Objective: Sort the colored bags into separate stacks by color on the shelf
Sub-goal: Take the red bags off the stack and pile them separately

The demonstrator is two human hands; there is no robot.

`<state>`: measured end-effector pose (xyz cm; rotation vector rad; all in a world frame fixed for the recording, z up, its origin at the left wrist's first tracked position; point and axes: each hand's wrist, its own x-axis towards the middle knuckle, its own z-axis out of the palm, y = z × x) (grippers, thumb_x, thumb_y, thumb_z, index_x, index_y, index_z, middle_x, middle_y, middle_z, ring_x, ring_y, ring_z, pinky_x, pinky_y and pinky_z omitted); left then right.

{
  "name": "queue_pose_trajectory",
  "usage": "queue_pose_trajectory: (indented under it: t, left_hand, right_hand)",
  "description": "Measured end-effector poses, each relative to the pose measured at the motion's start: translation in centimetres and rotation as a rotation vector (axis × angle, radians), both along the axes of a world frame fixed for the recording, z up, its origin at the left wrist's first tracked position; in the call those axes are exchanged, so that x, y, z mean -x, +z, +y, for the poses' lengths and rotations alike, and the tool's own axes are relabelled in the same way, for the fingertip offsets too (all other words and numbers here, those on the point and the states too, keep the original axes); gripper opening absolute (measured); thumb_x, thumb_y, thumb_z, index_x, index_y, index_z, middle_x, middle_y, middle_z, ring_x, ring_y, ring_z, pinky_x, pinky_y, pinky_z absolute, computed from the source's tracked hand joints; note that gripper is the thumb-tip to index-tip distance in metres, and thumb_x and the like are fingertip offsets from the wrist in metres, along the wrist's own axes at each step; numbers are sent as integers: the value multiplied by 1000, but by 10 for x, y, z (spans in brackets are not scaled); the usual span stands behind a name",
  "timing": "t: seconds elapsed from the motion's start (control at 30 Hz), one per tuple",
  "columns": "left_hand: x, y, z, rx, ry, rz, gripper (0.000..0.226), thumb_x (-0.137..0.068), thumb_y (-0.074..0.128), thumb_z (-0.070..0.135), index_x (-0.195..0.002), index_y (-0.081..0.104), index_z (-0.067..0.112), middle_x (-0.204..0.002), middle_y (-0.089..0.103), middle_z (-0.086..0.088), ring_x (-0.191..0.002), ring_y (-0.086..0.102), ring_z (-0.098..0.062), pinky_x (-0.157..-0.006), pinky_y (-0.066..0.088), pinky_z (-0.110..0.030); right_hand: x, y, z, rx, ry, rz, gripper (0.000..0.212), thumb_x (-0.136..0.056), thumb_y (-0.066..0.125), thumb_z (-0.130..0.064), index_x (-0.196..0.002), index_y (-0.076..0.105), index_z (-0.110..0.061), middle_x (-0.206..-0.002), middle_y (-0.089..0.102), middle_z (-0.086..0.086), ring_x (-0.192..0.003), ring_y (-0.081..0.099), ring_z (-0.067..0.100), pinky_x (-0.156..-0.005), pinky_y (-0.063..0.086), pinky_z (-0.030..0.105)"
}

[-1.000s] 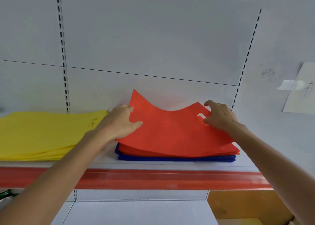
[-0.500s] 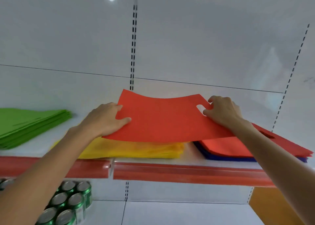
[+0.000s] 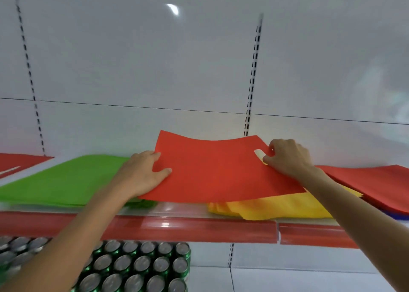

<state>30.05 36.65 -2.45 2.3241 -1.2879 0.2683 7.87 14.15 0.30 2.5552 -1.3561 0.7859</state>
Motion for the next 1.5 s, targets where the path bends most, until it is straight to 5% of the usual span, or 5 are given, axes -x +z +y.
queue_pose_trajectory:
  t: [0.2, 0.67, 1.13, 1.5]
  left_hand:
    - [-79, 4, 54, 37, 64, 6, 64, -90, 51, 44, -143, 35, 13, -148, 35, -1, -136, 32, -21, -111, 28, -35]
    - [-298, 8, 183, -10, 40, -33, 61, -89, 52, 45, -140, 41, 14, -146, 40, -2, -133, 38, -23, -108, 32, -39]
    - [-416, -11, 268, 2, 110, 48, 59, -90, 51, 43, -138, 42, 10, -142, 44, -8, -131, 41, -27, -107, 34, -40]
    - [-511, -19, 355, -74, 146, 48, 48, -92, 48, 42, -124, 54, 8, -129, 55, -10, -118, 50, -30, -98, 41, -43]
  right_hand:
    - [-84, 6, 48, 14, 44, 40, 34, -88, 52, -38, -110, 61, -14, -106, 62, 9, -95, 59, 29, -69, 39, 30]
    - [-280, -18, 194, 9, 34, -88, 50, -89, 44, -57, -104, 62, -14, -103, 65, 9, -96, 60, 32, -78, 44, 36]
    - [-408, -7, 287, 113, 118, -10, 39, -90, 48, -42, -112, 55, -11, -108, 64, 7, -100, 58, 29, -84, 37, 37]
    - [-518, -43, 370, -60, 80, -37, 33, -88, 53, -40, -103, 58, -11, -106, 63, 10, -99, 58, 32, -77, 40, 34]
